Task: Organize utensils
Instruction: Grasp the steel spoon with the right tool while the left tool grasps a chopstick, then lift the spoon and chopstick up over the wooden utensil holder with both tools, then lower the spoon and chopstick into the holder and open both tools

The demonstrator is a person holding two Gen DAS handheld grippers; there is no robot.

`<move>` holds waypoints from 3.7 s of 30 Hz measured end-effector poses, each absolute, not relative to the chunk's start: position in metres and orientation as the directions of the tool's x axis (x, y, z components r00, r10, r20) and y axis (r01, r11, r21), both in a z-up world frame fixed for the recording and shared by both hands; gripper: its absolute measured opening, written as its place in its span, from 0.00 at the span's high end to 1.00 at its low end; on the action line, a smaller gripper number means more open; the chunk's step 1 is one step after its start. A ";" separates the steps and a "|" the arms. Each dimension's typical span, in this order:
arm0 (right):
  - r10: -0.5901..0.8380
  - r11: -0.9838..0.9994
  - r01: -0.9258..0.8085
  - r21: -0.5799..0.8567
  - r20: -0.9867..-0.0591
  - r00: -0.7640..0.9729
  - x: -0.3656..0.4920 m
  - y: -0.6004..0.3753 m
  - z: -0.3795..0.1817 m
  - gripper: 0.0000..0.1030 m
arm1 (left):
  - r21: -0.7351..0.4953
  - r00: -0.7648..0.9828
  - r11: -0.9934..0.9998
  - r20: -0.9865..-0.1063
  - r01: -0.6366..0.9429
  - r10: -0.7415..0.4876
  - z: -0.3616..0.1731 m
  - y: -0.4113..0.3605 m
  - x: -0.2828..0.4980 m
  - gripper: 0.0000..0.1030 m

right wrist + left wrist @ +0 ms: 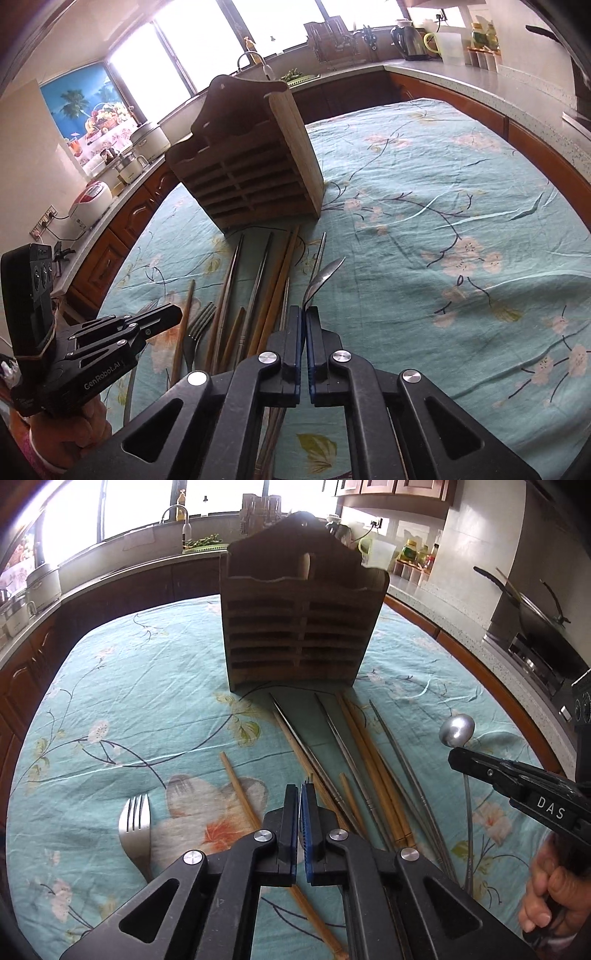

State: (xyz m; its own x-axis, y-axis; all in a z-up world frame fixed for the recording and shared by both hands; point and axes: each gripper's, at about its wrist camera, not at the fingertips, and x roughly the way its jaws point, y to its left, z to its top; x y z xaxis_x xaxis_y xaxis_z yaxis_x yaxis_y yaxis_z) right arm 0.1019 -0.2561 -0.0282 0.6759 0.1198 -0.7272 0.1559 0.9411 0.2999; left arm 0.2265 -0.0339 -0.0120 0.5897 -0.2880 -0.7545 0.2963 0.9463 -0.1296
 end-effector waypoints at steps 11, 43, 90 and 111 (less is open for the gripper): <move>0.092 0.949 0.127 0.290 -0.636 0.767 0.078 -0.251 0.018 0.98 | -0.192 0.653 0.935 -0.673 0.300 -0.347 0.024 -0.003 0.186 1.00; 0.088 0.947 0.092 0.306 -0.526 0.846 0.062 -0.256 0.061 0.98 | -0.161 0.684 0.942 -0.654 0.295 -0.325 0.035 -0.001 0.195 1.00; -0.031 0.987 0.102 0.122 -0.479 0.877 0.256 -0.263 0.057 0.98 | -0.096 0.883 0.987 -0.442 0.127 -0.156 0.039 -0.038 0.350 0.99; 0.001 0.987 0.087 0.137 -0.541 0.841 0.262 -0.265 0.036 0.92 | -0.085 0.844 0.978 -0.495 0.189 -0.206 0.041 -0.018 0.363 0.97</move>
